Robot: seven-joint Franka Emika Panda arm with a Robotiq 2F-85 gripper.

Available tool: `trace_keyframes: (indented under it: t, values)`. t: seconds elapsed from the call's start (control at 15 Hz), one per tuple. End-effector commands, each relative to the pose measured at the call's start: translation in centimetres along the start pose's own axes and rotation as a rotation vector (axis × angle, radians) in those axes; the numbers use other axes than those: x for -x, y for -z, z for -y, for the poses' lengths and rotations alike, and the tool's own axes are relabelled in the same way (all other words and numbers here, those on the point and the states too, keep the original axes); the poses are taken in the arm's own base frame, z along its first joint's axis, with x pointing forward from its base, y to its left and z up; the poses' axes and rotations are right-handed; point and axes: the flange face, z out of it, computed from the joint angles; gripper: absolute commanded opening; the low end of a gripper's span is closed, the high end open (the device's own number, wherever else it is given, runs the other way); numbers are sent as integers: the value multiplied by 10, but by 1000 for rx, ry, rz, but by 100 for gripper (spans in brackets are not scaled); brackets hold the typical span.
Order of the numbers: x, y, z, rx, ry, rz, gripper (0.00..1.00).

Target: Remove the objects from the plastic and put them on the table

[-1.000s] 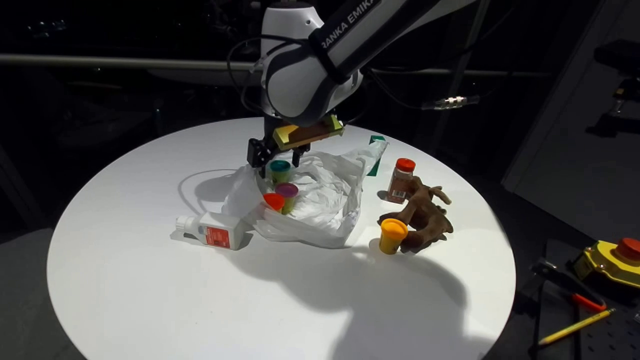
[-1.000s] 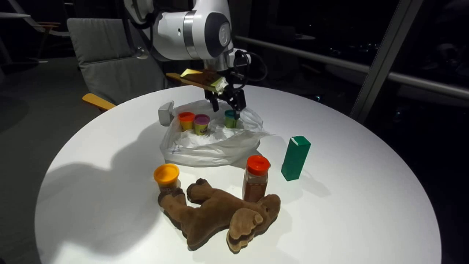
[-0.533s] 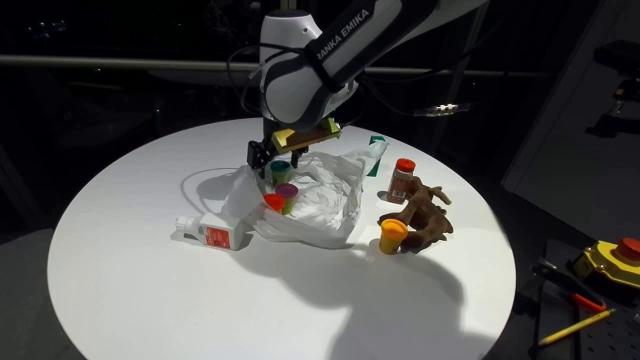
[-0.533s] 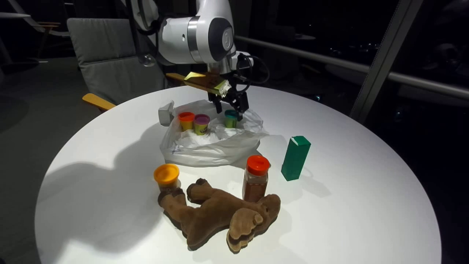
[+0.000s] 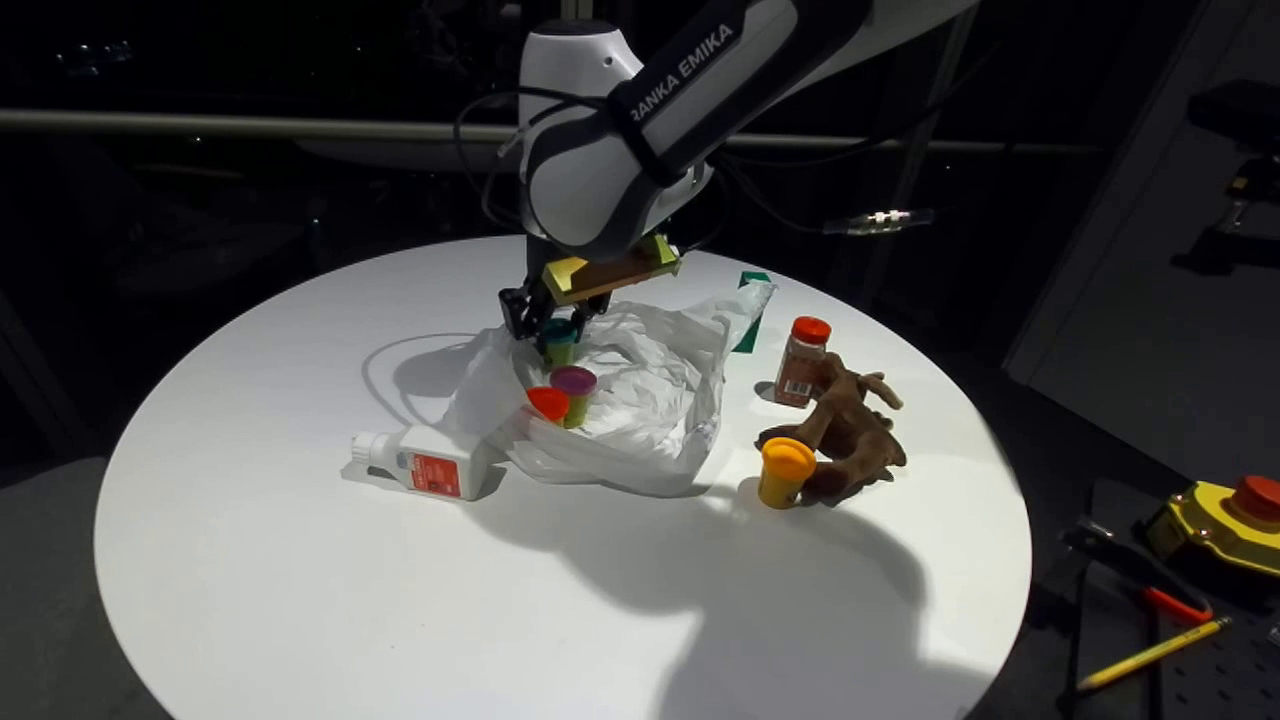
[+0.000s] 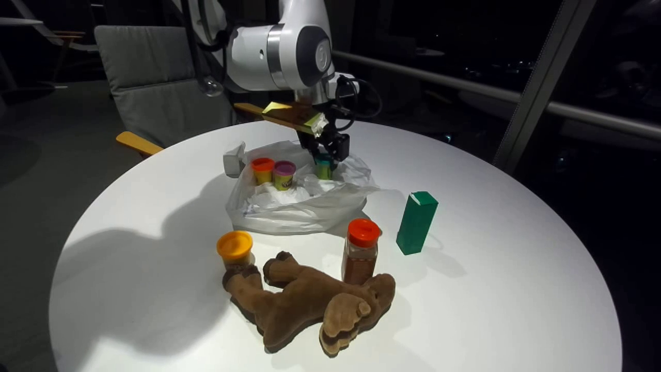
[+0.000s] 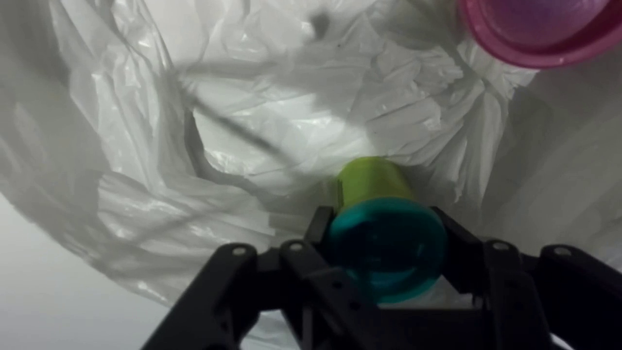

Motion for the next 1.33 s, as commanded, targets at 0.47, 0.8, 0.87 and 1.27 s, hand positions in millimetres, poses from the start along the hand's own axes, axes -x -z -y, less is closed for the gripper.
trace_keyframes:
  t: [0.47, 0.8, 0.87, 1.27]
  values:
    - [28, 67, 26, 111, -168, -47, 24]
    - [81, 112, 69, 187, -256, -103, 24]
    - [91, 120, 78, 203, -275, -131, 24]
    - [155, 143, 123, 169, -182, -45, 24]
